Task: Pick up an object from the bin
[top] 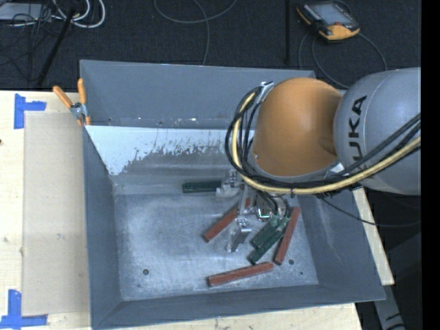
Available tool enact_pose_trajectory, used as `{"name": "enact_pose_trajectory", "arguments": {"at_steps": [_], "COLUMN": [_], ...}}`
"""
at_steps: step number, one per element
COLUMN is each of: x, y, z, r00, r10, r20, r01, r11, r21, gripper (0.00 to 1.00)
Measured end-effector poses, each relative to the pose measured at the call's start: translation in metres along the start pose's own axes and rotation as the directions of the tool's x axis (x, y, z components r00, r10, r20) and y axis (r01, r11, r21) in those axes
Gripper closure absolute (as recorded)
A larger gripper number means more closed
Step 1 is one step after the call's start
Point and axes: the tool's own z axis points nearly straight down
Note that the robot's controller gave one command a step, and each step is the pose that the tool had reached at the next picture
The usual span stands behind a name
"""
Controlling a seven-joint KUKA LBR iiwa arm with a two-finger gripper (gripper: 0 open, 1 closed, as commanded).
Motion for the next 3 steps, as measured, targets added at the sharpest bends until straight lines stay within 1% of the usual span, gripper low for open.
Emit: {"name": "enact_pose_trajectory", "arguments": {"at_steps": [1,2,3], "x": [-0.002,-0.013,-0.024], "y": [0.0,-0.008,-0.023], "z": [-0.004,0.012,0.09], "r00": [1.0,0.996,0.981], "r10": [0.002,-0.086,-0.193], "r20": [0.008,0.016,0.013], "r01": [-0.002,0.086,0.193], "r11": [1.0,0.996,0.981], "r21": [-0.001,-0.002,0.001], "gripper": [0.0,0.0,0.0]}}
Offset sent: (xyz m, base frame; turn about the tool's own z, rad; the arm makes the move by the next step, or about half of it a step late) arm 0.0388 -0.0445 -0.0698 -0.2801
